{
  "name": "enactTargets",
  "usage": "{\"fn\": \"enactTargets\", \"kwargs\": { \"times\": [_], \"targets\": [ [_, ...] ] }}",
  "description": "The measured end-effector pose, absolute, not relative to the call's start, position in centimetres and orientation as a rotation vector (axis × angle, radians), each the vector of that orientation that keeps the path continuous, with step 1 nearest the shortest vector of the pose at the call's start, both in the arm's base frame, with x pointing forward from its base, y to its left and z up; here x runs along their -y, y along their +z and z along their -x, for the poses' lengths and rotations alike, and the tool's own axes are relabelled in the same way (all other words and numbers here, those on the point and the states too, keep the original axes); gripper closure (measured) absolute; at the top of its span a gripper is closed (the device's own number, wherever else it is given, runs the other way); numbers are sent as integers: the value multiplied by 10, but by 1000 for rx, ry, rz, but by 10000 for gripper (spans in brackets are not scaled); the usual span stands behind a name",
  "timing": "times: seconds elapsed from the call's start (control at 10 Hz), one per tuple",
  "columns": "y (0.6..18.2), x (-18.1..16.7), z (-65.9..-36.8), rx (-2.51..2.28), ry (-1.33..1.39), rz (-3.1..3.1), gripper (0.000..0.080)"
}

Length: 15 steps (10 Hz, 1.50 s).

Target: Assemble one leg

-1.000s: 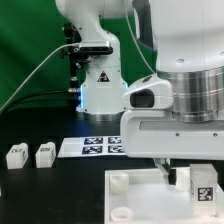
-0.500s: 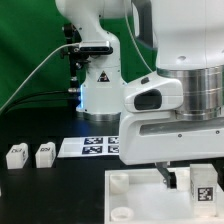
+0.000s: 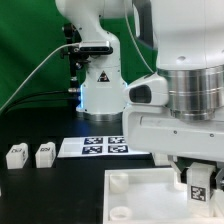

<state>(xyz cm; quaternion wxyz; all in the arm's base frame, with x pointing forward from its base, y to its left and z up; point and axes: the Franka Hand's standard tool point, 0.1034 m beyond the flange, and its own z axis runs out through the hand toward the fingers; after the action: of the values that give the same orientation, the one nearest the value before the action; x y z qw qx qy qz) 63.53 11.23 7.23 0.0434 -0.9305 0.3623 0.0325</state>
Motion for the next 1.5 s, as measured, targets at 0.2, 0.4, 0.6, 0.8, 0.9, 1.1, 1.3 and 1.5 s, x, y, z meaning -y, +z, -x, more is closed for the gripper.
{"fn": "enactTargets", "kwargs": {
  "times": [0.2,0.4,0.6,0.8,0.9,1.1,1.3,1.5],
  "targets": [
    [70,-115,-635,-1793,135,2451,509],
    [70,-118,-633,-2216,121,2056,509],
    [71,-115,-634,-2410,164,1835,508],
    [72,-108,-634,-2536,161,1687,506],
    [72,-109,-633,-2520,160,1715,506],
    [70,-109,-632,-2503,160,1743,426],
    [70,-112,-631,-2495,158,1753,248],
    [69,-124,-622,-2470,160,1795,175]
  ]
}}
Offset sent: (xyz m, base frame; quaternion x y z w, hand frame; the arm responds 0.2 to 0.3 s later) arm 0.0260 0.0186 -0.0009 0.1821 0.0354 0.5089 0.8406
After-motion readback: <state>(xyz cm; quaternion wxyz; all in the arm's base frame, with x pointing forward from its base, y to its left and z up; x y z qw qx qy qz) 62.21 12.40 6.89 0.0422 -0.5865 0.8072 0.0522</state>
